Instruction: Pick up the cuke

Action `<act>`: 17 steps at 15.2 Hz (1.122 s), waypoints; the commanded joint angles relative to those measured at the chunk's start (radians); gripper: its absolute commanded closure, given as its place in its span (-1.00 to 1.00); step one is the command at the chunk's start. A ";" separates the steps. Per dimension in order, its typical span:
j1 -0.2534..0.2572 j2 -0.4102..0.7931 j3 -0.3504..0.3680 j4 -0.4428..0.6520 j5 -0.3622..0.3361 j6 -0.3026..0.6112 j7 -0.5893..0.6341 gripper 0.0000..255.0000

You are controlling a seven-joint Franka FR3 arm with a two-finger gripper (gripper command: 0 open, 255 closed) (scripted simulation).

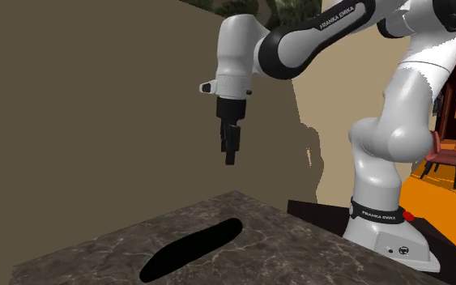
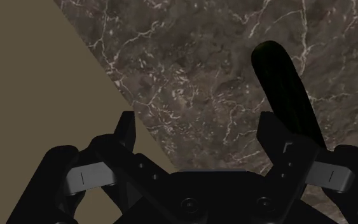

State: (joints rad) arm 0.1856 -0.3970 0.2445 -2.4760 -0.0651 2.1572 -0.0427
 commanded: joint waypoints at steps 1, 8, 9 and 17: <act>0.014 0.070 0.025 0.014 -0.012 0.060 -0.002 -1.00; 0.061 0.265 0.110 0.063 -0.082 0.208 0.007 -1.00; 0.067 0.294 0.121 0.072 -0.098 0.226 0.012 -1.00; 0.106 0.464 0.166 0.120 -0.225 0.331 0.068 -1.00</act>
State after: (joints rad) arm 0.2913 0.0523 0.4116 -2.3567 -0.2768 2.4766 0.0168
